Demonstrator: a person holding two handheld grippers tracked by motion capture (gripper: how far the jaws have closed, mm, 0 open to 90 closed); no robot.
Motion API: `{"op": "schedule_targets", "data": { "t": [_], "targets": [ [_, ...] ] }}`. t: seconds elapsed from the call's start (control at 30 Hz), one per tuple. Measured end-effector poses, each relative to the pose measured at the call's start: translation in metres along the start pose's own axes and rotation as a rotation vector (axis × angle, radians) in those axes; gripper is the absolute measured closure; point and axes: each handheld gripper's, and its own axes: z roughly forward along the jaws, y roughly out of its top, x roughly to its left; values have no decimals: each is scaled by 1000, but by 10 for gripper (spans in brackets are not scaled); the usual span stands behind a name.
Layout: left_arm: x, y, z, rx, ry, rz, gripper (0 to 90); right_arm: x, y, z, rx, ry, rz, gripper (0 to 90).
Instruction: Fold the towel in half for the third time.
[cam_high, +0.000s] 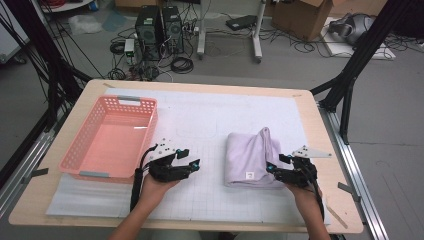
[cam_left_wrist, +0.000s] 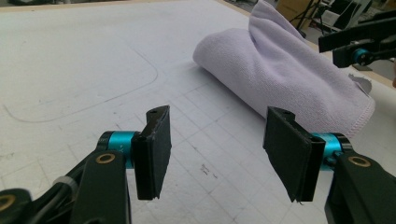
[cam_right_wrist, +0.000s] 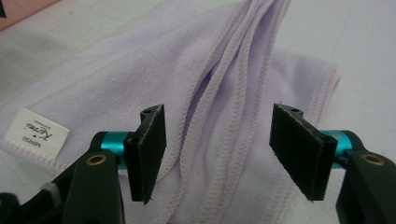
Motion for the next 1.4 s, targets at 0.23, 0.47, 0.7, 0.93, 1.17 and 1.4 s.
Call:
{"op": "schedule_targets", "data": {
  "t": [0.23,0.47,0.7,0.93,1.17,1.4],
  "targets": [
    [4,-3,-1,3,4,-25,421,-2,-9,10,74,24,35,781],
    [6,-4,-3,-4,17,-40,422,2,0,-16,64,-69,-25,828],
    [7,-4,-5,-8,22,-47,421,1,-5,-26,135,-195,-23,611],
    [6,-6,-5,-2,20,-47,421,17,12,-20,-33,-74,-90,629],
    [5,-6,-4,-4,10,-48,417,11,0,14,123,-109,-155,708],
    [5,-6,-4,-4,15,-54,412,-4,-8,-13,153,-172,-63,687]
  ]
}}
